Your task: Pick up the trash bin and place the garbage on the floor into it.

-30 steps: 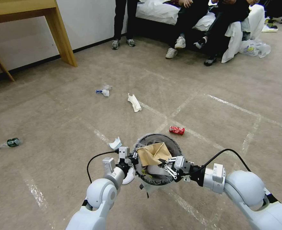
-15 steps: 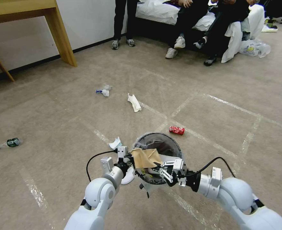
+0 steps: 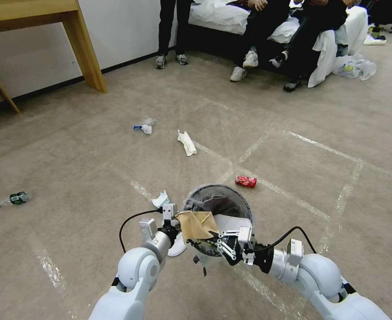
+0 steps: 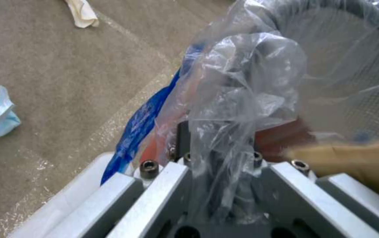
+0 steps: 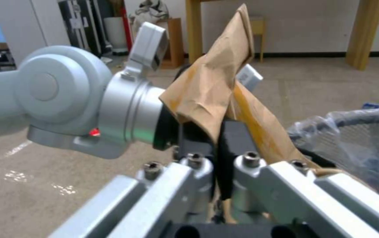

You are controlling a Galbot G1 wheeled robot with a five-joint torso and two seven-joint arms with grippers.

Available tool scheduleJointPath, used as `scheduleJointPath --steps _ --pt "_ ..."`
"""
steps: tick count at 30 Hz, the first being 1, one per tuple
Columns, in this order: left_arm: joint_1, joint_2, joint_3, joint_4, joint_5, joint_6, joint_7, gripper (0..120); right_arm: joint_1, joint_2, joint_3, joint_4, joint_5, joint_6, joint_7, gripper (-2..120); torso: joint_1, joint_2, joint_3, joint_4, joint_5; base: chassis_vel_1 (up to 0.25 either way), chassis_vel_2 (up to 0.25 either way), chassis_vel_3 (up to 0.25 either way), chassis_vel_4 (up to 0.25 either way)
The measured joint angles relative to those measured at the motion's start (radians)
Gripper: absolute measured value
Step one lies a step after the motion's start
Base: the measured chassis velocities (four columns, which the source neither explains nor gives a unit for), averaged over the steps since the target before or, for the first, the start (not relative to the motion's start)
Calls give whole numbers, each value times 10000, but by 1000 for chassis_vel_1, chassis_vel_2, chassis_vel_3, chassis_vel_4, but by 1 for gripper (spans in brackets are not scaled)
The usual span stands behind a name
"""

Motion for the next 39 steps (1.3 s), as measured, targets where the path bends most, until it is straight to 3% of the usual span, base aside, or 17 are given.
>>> scheduleJointPath --steps 11,19,26,39 --pt "-21 0 2 9 -25 0 5 1 -9 -18 394 -118 1 105 25 43 0 0 0 0 1 0 0 0 0" --pt "-18 -65 17 83 -10 -7 14 1 10 3 564 -181 3 156 126 56 0 0 0 0 1 0 0 0 0" --pt "-55 -70 -15 143 -3 -21 15 1 -29 -105 784 -24 91 166 144 82 -1 -1 0 0 1 0 0 0 0" --pt "-2 -53 -128 127 -17 -23 -2 1 -281 -288 1300 527 423 121 342 93 0 0 0 0 1 0 0 0 0"
